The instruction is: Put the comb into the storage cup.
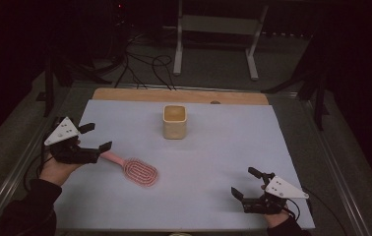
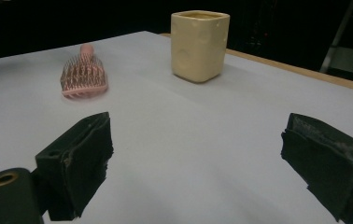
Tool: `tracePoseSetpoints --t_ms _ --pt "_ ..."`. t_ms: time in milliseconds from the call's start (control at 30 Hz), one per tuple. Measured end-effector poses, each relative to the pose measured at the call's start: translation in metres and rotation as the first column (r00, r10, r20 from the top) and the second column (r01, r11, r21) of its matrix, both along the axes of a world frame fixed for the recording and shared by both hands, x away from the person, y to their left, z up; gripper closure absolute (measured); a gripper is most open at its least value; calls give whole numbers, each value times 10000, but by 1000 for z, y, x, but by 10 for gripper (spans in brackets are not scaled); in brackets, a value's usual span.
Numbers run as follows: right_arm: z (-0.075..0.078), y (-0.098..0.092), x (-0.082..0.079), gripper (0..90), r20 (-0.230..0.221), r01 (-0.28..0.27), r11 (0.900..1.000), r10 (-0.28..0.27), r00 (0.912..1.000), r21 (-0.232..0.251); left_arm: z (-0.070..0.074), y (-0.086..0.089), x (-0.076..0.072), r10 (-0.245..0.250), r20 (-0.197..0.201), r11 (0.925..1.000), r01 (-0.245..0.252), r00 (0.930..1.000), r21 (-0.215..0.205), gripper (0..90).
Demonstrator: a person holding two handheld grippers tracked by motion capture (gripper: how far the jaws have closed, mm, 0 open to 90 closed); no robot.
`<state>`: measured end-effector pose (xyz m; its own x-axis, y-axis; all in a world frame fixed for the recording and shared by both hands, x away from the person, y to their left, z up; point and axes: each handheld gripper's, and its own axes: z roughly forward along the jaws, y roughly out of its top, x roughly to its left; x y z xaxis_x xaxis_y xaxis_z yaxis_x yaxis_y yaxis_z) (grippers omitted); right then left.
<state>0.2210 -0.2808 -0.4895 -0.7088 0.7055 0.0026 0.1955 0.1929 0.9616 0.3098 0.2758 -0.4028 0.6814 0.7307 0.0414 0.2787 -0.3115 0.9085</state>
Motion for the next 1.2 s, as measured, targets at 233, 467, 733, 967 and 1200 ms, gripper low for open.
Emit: tracePoseSetpoints --t_ms 233,467,733,967,1200 --pt "0 -1 0 83 68 -18 10000 18 10000 -18 -9 -3 14 292 -373 9994 -284 9989 210 212" --pt "0 0 0 83 31 -27 10000 27 10000 0 -20 -4 24 507 -714 9963 -455 9962 725 372" --pt "1 1 -1 83 77 -120 9999 121 9999 -24 -36 0 34 902 -1092 9909 -781 9899 1100 539" --pt "1 1 -2 83 103 -125 9999 125 9999 9 -49 -2 42 987 -1518 9838 -734 9835 1639 724" --pt "1 1 -1 83 60 -145 9999 145 9999 63 -61 -10 48 956 -1897 9697 -484 9772 2396 872"
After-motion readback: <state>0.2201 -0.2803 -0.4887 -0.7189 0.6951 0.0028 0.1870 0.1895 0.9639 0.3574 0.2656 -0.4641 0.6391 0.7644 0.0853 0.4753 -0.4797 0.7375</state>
